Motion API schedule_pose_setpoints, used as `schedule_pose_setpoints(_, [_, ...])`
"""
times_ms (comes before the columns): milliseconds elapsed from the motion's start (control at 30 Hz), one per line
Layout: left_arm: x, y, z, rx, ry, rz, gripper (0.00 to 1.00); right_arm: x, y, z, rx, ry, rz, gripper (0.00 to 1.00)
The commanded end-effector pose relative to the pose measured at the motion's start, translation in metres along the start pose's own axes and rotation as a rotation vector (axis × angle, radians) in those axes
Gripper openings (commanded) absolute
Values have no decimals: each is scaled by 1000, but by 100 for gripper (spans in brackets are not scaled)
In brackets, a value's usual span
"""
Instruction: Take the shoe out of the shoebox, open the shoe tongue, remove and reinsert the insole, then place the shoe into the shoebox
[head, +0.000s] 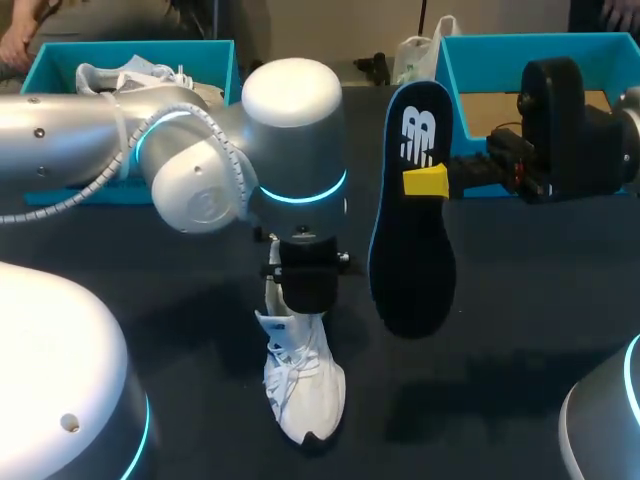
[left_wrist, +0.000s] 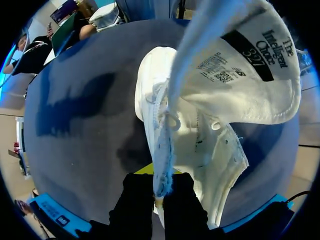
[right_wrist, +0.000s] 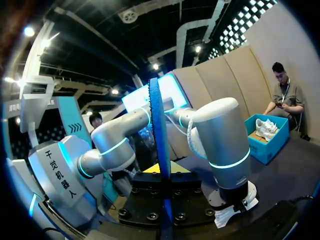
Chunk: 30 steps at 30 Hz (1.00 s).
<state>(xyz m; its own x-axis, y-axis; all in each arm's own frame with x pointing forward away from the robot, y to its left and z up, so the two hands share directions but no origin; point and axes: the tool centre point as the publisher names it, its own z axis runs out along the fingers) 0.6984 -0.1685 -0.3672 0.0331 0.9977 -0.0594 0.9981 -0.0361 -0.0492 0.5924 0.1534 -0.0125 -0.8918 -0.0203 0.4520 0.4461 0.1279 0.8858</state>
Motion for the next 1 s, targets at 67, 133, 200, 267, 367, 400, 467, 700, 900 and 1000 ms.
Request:
schedule_pose_setpoints(67, [-4,4,5,1,-21,19,0,-2,1,3,1,0,1,0])
schedule_pose_setpoints(133, [-6,5,5,9,-37,34,0,-2,1,3,1,0,1,0])
schedule_pose_setpoints(200, [-7,7,5,9,-42,38,16,-2,1,3,1,0,1,0])
schedule_pose_setpoints(267, [-7,8,5,10,-46,43,34,-2,1,3,1,0,1,0])
schedule_pose_setpoints(367, [-7,9,3,11,-68,51,74,-2,1,3,1,0,1,0])
schedule_pose_setpoints(400, [-7,9,2,10,-74,54,91,-2,1,3,1,0,1,0])
schedule_pose_setpoints(467, [-5,8,-2,9,-91,61,100,-2,1,3,1,0,1,0])
schedule_pose_setpoints(700, [8,14,-36,-23,-240,42,100,-2,1,3,1,0,1,0])
schedule_pose_setpoints(900, [15,22,-82,-53,-447,36,100,-2,1,3,1,0,1,0])
schedule_pose_setpoints(1000, [19,21,-106,-67,-557,48,100,-2,1,3,1,0,1,0])
